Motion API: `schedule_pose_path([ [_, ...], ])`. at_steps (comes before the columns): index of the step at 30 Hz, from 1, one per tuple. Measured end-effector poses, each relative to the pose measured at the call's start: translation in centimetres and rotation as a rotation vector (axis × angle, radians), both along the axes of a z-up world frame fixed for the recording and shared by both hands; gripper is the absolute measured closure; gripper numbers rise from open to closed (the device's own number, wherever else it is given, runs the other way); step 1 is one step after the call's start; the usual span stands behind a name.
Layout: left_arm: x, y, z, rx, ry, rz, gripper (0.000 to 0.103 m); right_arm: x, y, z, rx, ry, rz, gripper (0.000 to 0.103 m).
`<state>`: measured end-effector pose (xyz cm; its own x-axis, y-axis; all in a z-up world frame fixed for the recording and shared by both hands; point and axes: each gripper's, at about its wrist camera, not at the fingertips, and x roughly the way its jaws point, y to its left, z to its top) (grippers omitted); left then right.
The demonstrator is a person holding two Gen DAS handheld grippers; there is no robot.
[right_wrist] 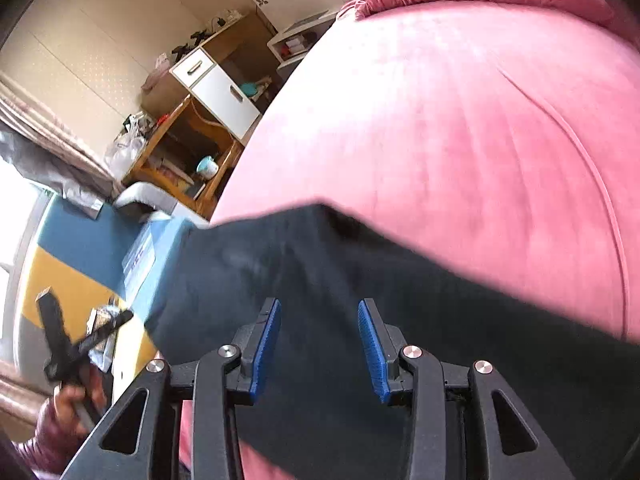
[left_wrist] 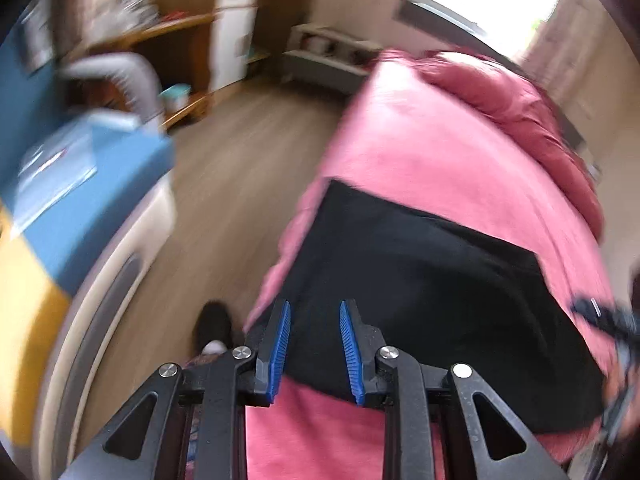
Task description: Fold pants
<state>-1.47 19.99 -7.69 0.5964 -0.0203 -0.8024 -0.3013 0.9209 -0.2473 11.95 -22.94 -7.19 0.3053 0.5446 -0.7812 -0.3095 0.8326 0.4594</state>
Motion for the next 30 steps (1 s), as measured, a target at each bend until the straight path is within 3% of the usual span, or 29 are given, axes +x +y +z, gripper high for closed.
schedule_pose_path([
  [5,2.2,-5.2,-1.3,-0.026,0.013,-0.227,0.077,4.8,2.2,-0.7,-0.051,0.013,0.025,0.057],
  [10,3.5,-9.3,-3.1,-0.006,0.055,-0.376,0.077,7.4,5.3,-3.4,-0.09,0.091,0.112,0.057],
  [14,4.0,-10.6,-4.5,0.004,0.096,-0.417,0.077,7.9,7.9,-4.7,-0.099,0.117,0.22,0.07],
  [16,3.9,-10.7,-5.3,0.004,0.105,-0.416,0.077,7.9,8.5,-4.9,-0.149,0.081,0.229,0.093],
  [20,3.9,-10.3,-6.0,-0.02,0.108,-0.399,0.077,8.7,6.8,-4.0,-0.106,0.0,0.121,0.094],
  [24,4.2,-10.1,-6.5,0.003,0.12,-0.398,0.077,9.5,7.5,-7.2,-0.164,0.043,0.063,0.095],
  [27,4.7,-10.2,-6.3,-0.023,0.135,-0.38,0.077,9.6,7.7,-7.3,-0.167,0.03,0.042,0.094],
  [30,4.5,-10.5,-5.5,-0.025,0.13,-0.381,0.077,9.1,6.9,-6.0,-0.118,0.032,0.023,0.082],
])
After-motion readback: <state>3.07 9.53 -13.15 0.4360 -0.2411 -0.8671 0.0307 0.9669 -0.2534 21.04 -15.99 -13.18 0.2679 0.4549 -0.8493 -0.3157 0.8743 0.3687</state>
